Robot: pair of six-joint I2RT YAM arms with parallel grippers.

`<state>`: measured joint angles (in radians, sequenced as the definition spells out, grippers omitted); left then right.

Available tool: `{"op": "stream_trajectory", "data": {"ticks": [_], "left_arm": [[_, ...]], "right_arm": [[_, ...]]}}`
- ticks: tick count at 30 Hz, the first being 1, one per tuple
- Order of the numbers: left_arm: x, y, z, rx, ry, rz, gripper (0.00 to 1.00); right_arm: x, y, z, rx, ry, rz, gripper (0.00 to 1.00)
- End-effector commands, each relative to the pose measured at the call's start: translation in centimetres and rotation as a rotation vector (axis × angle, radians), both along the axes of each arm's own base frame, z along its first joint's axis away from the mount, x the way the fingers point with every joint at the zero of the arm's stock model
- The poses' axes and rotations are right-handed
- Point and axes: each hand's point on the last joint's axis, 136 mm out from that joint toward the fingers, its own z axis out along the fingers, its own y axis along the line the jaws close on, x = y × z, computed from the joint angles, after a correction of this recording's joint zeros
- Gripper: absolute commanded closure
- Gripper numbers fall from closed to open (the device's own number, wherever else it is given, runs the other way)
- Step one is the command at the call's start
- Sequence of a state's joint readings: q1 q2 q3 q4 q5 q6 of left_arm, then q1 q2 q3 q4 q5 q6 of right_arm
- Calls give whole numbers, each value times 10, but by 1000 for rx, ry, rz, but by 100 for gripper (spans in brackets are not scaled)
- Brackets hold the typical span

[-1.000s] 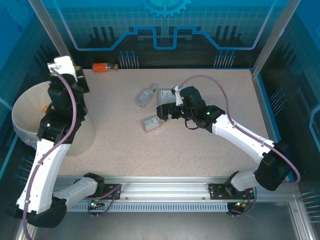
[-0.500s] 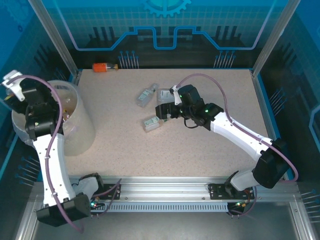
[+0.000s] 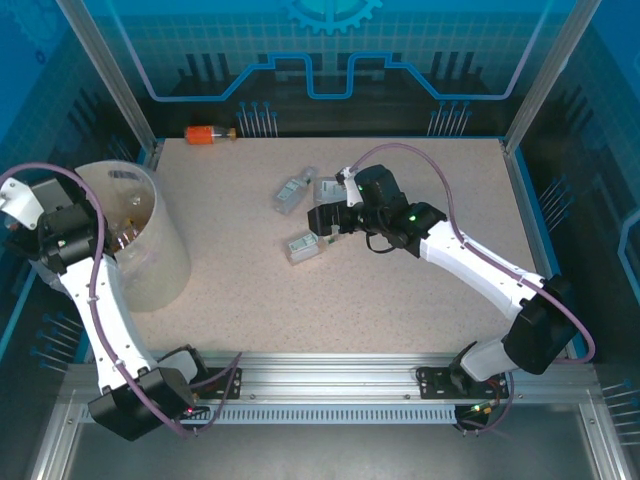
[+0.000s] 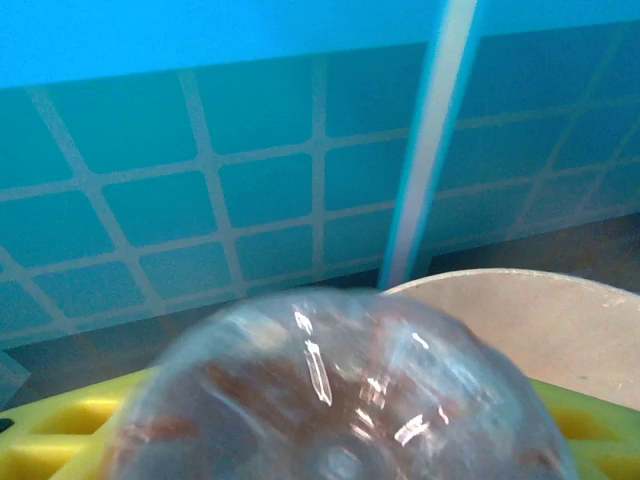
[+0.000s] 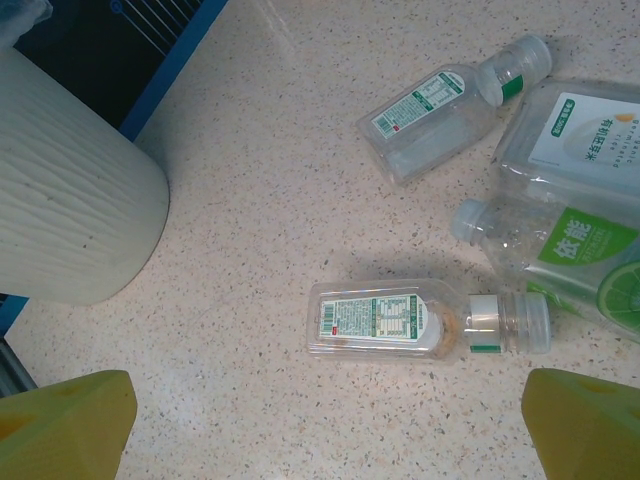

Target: Put the plastic bottles in the bin

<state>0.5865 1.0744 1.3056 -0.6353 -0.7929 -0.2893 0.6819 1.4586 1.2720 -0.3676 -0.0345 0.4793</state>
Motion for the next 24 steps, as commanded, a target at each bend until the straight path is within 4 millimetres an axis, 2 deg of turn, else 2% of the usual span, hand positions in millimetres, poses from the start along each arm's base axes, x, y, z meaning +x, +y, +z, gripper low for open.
{"op": "stream_trajectory", "data": {"ticks": [1, 7, 12, 17, 23, 24], "left_arm": [[-10, 3, -9, -21, -12, 70, 29], [-11, -1, -7, -38, -34, 61, 19], [0, -19, 17, -18, -76, -39, 13], [35, -66, 43, -7, -151, -275, 2], [83, -146, 58, -23, -182, -605, 1], [94, -166, 58, -24, -171, -680, 1]], "right_arm": [[-6, 7, 0, 9, 20, 21, 0], [-8, 4, -3, -3, 22, 17, 0], [-8, 1, -9, -12, 29, 1, 0], [-9, -6, -14, -14, 30, -37, 0], [-11, -24, -18, -20, 15, -111, 0], [-12, -28, -20, -22, 12, -125, 0]]}}
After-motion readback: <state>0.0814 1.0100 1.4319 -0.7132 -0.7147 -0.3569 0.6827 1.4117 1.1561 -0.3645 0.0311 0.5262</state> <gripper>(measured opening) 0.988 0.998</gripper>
